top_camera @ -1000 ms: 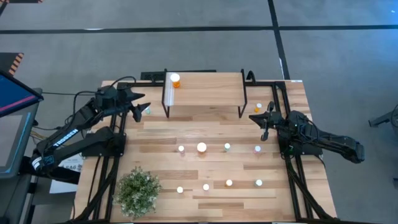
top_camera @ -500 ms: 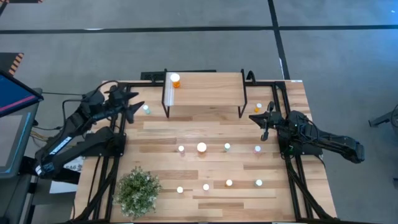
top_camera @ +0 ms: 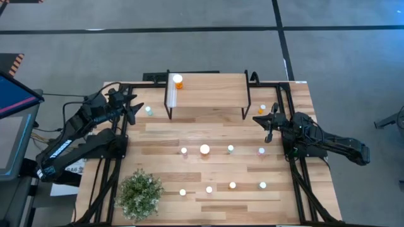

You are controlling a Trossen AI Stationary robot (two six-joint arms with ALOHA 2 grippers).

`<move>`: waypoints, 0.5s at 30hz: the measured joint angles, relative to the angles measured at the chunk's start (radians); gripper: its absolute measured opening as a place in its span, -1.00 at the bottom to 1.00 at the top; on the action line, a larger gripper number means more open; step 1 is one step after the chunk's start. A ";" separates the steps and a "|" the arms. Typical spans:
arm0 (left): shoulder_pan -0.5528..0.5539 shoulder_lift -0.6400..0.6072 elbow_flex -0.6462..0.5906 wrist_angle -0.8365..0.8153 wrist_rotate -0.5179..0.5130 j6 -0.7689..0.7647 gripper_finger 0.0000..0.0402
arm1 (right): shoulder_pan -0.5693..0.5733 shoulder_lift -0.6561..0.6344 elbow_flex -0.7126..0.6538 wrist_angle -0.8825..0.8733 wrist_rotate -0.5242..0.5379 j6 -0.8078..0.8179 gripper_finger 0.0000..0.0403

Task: Pick and place medicine bottles onto shelf by color
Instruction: Put the blue pill bottle on the shelf

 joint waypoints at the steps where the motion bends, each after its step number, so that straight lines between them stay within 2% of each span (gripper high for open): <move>1: 0.000 0.000 0.000 -0.002 -0.004 0.000 0.25 | 0.000 0.000 0.000 0.000 0.000 0.000 -0.79; 15: 0.000 0.000 0.000 -0.006 -0.020 -0.090 0.25 | 0.000 0.000 0.000 0.000 0.000 0.000 -0.79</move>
